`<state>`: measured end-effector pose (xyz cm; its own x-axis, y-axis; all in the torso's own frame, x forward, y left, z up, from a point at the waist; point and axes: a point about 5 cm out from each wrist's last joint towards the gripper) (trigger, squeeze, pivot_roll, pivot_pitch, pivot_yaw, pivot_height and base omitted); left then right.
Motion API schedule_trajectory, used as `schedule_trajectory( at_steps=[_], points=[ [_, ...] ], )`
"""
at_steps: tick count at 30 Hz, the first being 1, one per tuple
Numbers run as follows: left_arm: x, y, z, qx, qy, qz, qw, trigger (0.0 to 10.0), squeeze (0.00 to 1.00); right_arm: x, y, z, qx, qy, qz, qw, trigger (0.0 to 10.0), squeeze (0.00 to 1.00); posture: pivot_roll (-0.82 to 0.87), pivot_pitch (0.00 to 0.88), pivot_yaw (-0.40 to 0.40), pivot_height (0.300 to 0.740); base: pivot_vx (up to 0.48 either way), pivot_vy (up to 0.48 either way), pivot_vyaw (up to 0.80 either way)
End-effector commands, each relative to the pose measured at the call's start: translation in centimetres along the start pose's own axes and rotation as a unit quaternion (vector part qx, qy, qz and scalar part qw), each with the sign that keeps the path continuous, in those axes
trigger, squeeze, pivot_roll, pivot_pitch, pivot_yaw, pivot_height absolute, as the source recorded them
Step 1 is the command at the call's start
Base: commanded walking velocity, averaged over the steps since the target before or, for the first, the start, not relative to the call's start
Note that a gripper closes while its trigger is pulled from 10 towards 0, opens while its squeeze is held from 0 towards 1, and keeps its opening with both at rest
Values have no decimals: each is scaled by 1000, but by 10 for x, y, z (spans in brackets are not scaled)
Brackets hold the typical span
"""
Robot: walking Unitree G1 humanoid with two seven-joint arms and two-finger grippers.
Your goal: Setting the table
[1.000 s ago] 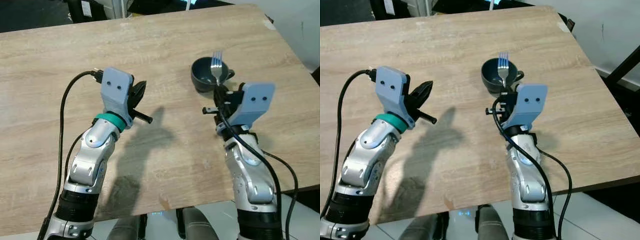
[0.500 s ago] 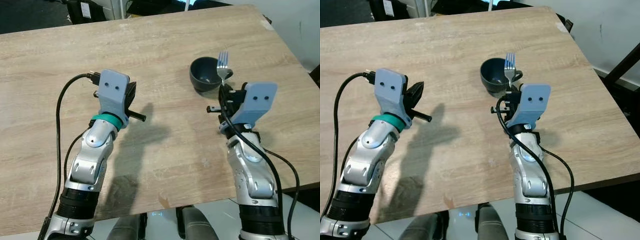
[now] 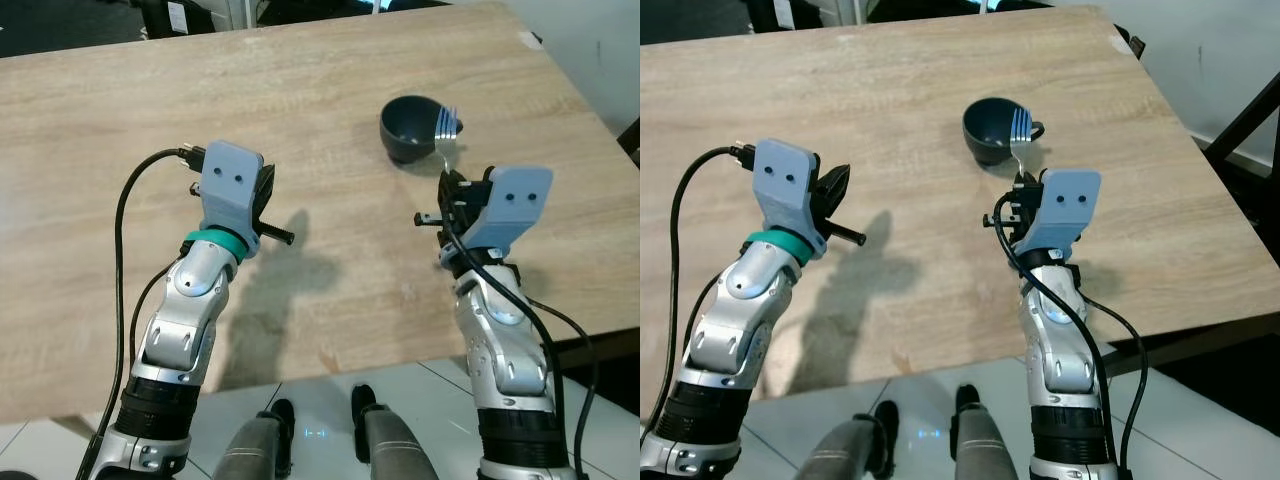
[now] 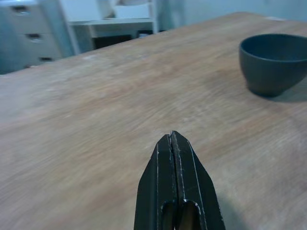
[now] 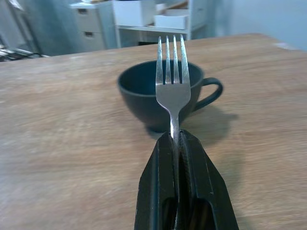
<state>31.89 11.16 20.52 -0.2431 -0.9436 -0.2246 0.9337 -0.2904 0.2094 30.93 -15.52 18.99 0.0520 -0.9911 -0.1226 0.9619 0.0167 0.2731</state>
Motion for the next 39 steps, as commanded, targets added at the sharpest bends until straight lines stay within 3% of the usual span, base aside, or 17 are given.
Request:
schedule_trajectory(
  at_steps=[1, 39],
  points=[
    [1, -2, -6, -11, 3, 2, 1000, 10000, 0, 1, -1, -3, -3, 2, -2, 1000, 10000, 0, -85, 188, 94, 740, -334, 0, 0],
    [4, 1, -5, -3, 2, -2, 1000, 10000, 0, 3, 0, -6, -2, -3, -6, 1000, 10000, 0, -97, 177, 96, 740, -323, 0, 0]
  ],
)
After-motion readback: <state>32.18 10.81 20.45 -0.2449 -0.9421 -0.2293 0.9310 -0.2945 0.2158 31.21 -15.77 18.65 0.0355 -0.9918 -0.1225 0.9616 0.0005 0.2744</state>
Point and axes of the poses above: a point about 5 cm out from each wrist's last joint towards the gripper, its own y axis pointing out of the wrist towards the gripper, its own z axis along the axis of the wrist's last joint, x = y × z, and after that the axes turned 5 degrees about y, right-handed
